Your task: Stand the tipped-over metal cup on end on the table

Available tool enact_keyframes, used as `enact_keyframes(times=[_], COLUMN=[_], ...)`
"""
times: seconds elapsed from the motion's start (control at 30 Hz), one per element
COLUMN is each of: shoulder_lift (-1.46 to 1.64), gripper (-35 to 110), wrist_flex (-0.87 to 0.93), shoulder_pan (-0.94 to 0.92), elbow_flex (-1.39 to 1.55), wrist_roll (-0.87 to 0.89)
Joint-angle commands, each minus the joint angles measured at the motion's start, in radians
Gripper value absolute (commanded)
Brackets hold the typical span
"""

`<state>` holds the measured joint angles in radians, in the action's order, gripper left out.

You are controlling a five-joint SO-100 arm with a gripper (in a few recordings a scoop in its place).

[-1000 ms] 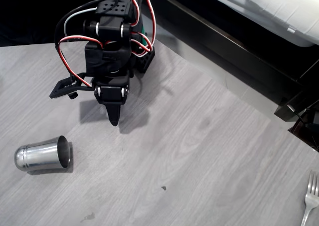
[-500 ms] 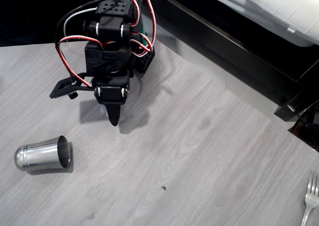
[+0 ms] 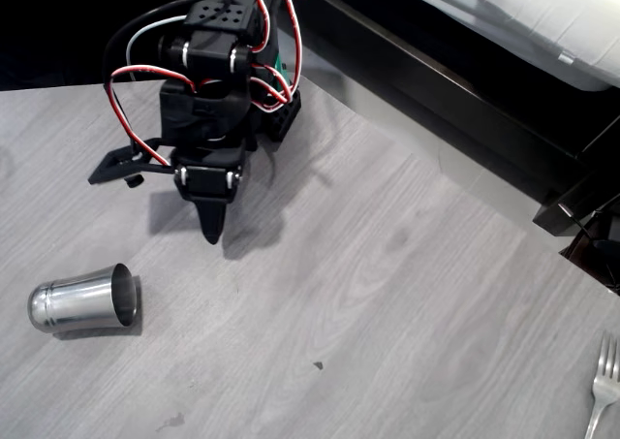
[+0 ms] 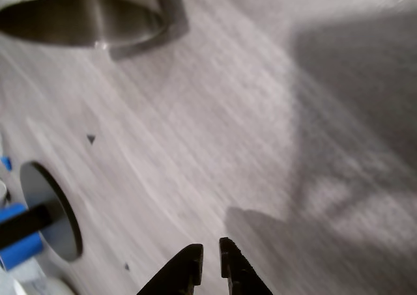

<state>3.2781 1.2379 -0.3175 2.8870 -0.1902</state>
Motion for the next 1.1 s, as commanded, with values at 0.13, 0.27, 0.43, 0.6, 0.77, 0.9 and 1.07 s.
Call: enact_keyframes(times=[0.13, 0.27, 0.43, 0.6, 0.77, 0.9, 1.07], shoulder_lift=[-1.331, -1.674, -1.94, -2.005, -2.046, -2.097, -2.184], gripper=[5, 13, 20, 29, 35, 35, 35], wrist_flex=[0.061, 0.219, 0.382, 0.399, 0.4, 0.403, 0.399], shoulder_pan=[-0.356, -0.44, -0.485, -0.491, -0.474, -0.466, -0.456], elbow_flex=[-1.204, -1.586, -1.862, -1.862, -1.855, -1.853, -1.853], wrist_roll=[-0.325, -0.393, -0.489, -0.514, -0.534, -0.537, -0.537])
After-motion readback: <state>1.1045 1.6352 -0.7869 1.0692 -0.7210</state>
